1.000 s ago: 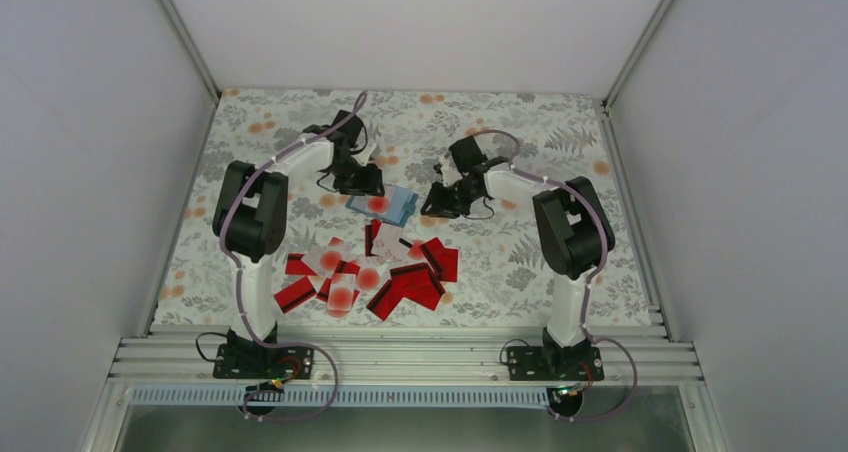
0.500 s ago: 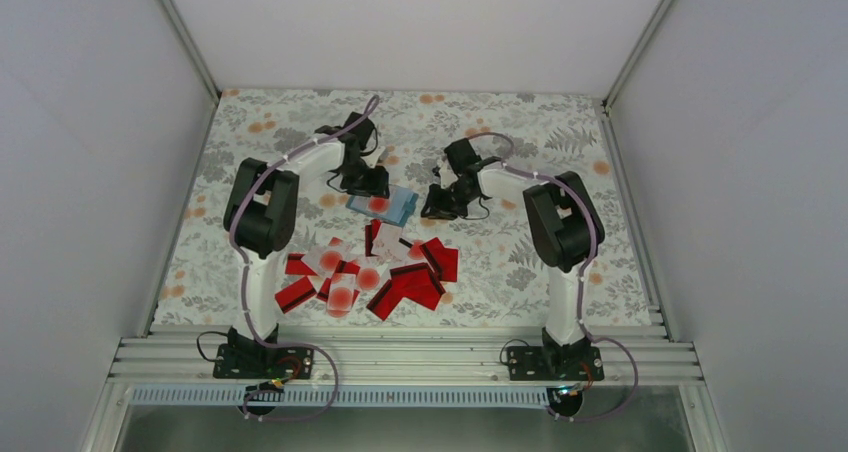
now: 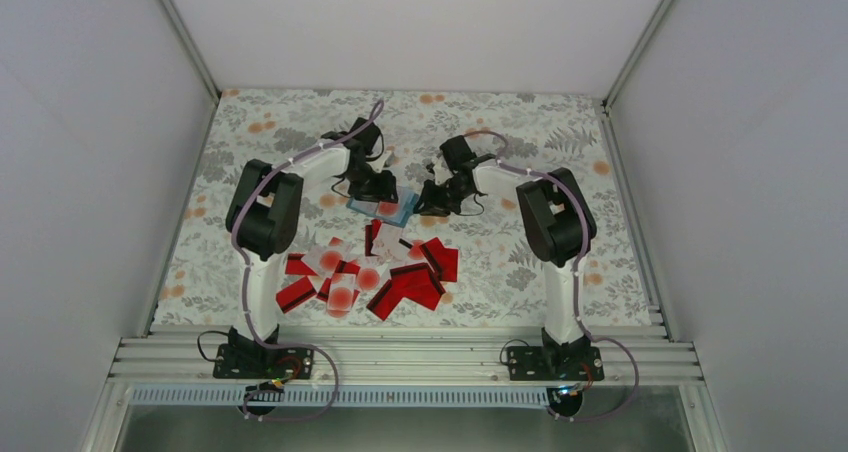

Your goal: Put the credit cards into the card holder

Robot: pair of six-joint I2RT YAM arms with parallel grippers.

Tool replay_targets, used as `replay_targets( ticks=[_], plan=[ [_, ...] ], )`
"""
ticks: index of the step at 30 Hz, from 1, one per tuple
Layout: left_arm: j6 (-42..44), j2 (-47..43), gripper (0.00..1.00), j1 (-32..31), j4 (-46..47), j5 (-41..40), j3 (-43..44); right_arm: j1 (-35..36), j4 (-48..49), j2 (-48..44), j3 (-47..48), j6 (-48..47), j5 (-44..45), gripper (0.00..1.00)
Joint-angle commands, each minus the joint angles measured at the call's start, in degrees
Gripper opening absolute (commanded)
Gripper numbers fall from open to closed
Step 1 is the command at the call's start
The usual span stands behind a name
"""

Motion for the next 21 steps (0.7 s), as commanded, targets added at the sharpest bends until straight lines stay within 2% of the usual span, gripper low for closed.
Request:
replay_targets(
  ticks=[1, 8, 14, 21],
  plan=[
    [-2.2, 0.62, 0.53, -0.81, 1.13, 3.08, -1.85, 0.62, 0.54, 2.27, 0.79, 0.46, -0.26, 0.18],
    [-3.65, 0.94, 0.53, -2.57, 2.24, 6.07, -1.17, -0.11, 0.8, 1.62, -0.4, -0.15, 0.62, 0.18],
    [-2.81, 1.62, 0.52, -4.41, 0.49, 4.94, 0.62, -1.58, 0.9, -0.18, -2.23, -0.76, 2.36, 0.18],
    [1.46, 2.42, 0.5, -5.79, 2.59, 5.52, 2.1, -3.44, 1.65, -1.63, -4.79, -1.45, 3.06, 0.18]
  ],
)
